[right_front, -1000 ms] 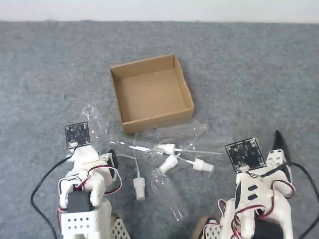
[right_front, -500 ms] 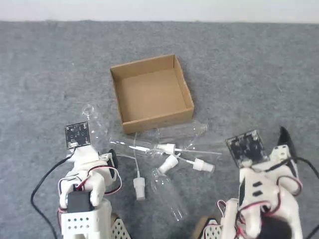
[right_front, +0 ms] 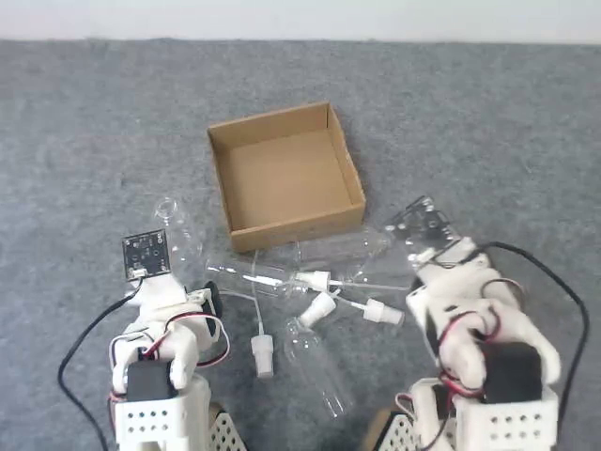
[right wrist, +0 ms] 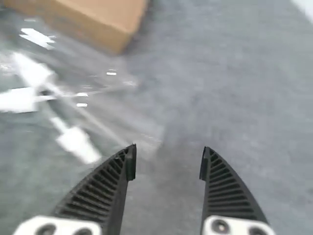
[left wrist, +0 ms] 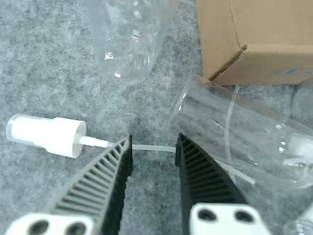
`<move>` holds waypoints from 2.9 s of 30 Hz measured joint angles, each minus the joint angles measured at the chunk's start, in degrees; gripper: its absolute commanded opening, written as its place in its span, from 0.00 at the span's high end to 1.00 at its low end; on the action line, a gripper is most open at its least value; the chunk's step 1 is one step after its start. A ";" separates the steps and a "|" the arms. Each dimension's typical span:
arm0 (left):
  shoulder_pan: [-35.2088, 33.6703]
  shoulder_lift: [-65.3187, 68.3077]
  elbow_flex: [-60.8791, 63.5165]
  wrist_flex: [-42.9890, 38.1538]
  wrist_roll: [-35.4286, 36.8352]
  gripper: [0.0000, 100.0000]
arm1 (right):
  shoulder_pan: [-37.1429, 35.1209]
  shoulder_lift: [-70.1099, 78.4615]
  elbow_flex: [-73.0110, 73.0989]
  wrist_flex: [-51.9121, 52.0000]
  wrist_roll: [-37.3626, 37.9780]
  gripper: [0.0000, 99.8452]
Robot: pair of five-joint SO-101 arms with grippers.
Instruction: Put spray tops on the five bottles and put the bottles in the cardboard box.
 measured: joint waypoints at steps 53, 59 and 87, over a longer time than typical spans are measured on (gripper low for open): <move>0.00 0.00 0.00 0.00 0.00 0.87 | -50.81 32.79 2.73 -12.13 -46.33 0.82; 0.00 0.00 0.00 0.00 0.00 0.87 | -51.16 36.75 5.19 -16.62 -50.81 0.82; 0.00 0.00 0.00 0.00 0.00 0.87 | -54.86 52.22 4.57 -18.20 -51.60 0.85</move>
